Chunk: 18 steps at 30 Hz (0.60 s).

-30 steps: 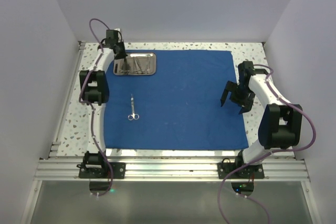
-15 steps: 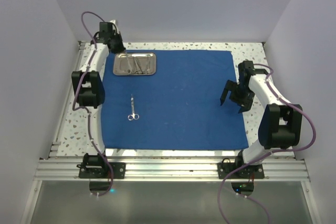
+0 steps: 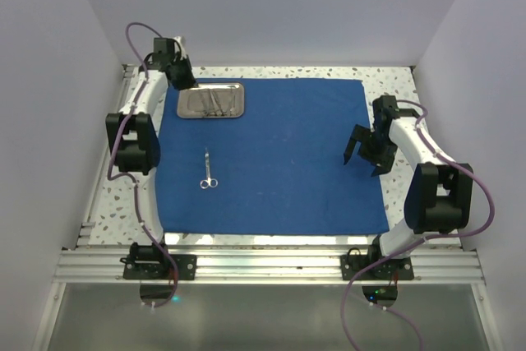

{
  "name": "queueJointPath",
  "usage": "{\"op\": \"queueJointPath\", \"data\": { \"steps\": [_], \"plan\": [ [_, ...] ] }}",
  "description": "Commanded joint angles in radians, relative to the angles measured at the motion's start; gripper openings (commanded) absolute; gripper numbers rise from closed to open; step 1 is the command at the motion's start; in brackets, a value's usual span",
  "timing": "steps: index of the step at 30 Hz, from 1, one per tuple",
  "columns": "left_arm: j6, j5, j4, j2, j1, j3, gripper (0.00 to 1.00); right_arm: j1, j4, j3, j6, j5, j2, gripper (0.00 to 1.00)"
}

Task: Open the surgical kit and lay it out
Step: Pick up the medical item from the container.

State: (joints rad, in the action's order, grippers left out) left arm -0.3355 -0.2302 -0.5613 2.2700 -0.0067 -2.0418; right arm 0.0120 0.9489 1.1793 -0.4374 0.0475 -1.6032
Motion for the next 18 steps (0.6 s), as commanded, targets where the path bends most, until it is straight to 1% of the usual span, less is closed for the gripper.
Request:
{"op": "queueJointPath", "data": {
  "steps": [1,2,3,4,5,6,9,10,13,18],
  "plan": [
    [-0.017,0.014,-0.052,-0.041,0.007,0.002,0.02,-0.004,-0.015,-0.007,0.0,0.031,0.02,0.95],
    [-0.02,0.029,-0.067,-0.018,0.007,-0.007,0.13,-0.004,-0.018,-0.01,-0.003,0.029,0.02,0.95],
    [-0.017,0.072,-0.078,-0.012,0.007,-0.005,0.34,-0.004,-0.018,-0.01,-0.003,0.031,0.022,0.95],
    [-0.014,0.097,-0.084,-0.007,-0.001,0.002,0.41,-0.004,-0.021,-0.013,-0.004,0.032,0.022,0.95],
    [0.002,0.123,-0.084,-0.007,-0.012,0.023,0.51,-0.004,-0.021,-0.015,-0.004,0.032,0.022,0.95],
    [0.009,0.164,-0.083,-0.006,-0.022,0.032,0.54,-0.004,-0.021,-0.017,-0.004,0.032,0.022,0.95],
    [0.023,0.213,-0.091,0.002,-0.07,0.046,0.54,-0.004,-0.021,-0.021,-0.003,0.028,0.023,0.95],
    [0.024,0.253,-0.1,0.006,-0.091,0.045,0.53,-0.004,-0.018,-0.021,-0.001,0.028,0.023,0.95],
    [0.024,0.302,-0.118,0.029,-0.121,0.026,0.51,-0.004,-0.018,-0.021,0.002,0.026,0.019,0.95],
    [0.012,0.345,-0.152,0.095,-0.133,-0.026,0.49,-0.004,-0.016,-0.018,0.002,0.026,0.009,0.95]
  ]
}}
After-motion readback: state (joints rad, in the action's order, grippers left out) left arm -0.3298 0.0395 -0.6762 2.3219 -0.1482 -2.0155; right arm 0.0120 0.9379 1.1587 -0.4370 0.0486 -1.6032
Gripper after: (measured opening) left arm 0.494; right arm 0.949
